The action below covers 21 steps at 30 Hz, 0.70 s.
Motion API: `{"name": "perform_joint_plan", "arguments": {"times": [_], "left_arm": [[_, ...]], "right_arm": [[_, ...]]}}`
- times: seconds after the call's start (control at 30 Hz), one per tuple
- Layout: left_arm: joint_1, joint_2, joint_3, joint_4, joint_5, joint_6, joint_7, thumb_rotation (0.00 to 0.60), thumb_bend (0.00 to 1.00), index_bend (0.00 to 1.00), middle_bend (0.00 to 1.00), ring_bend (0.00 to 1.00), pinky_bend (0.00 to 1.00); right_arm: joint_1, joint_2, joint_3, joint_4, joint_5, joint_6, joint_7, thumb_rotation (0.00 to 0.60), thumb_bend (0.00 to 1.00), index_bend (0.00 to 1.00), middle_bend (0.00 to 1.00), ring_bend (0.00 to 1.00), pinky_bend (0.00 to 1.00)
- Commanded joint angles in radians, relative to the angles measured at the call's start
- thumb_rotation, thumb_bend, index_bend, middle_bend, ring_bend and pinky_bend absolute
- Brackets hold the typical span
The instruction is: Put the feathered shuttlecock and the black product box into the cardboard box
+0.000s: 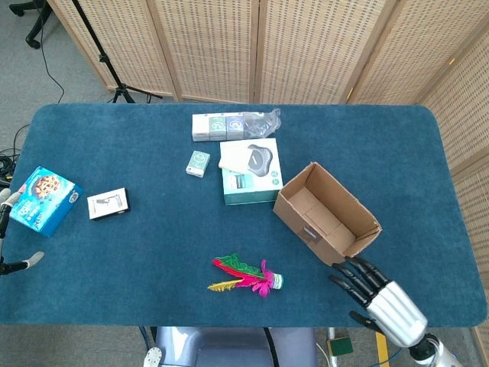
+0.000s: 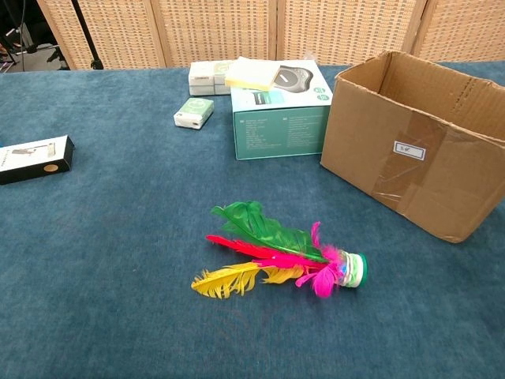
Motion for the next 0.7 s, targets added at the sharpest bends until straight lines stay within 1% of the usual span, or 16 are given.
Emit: {"name": "perform_joint_plan", "arguments": {"times": [0.03,0.07,0.23,0.4,0.57,0.7], "left_arm": [[-0.001,0.001,-0.001,0.001,-0.001,-0.005,-0.002,0.6,0.0,0.0,0.0,0.0,0.0],[-0.001,0.002,-0.001,0.001,-0.002,-0.007,-0.003,0.6,0.0,0.0,0.0,0.0,0.0],[-0.004,0.003,-0.003,0.001,-0.007,-0.02,-0.004,0.6,0.0,0.0,0.0,0.0,0.0],[-0.008,0.005,-0.005,0.003,-0.012,-0.033,-0.008,0.6,0.0,0.0,0.0,0.0,0.0],[-0.008,0.011,-0.009,0.003,-0.017,-0.039,-0.021,0.6,0.0,0.0,0.0,0.0,0.0],[-0.006,0.016,-0.012,0.002,-0.019,-0.041,-0.036,0.6,0.0,0.0,0.0,0.0,0.0]], "right_arm": [[0.064,-0.036,-0.026,-0.011,-0.011,-0.132,-0.001,0.6,0.0,0.14,0.15,0.06,0.17],[0.076,-0.041,-0.025,-0.018,-0.004,-0.161,-0.006,0.6,0.0,0.15,0.17,0.07,0.17],[0.156,-0.085,-0.022,-0.071,0.066,-0.374,-0.032,0.6,0.0,0.16,0.19,0.09,0.18],[0.198,-0.136,0.005,-0.099,0.157,-0.517,-0.104,0.6,0.0,0.18,0.21,0.1,0.18],[0.216,-0.188,0.041,-0.097,0.265,-0.616,-0.191,0.6,0.0,0.18,0.23,0.12,0.18],[0.221,-0.217,0.068,-0.094,0.334,-0.647,-0.242,0.6,0.02,0.19,0.23,0.13,0.19]]}}
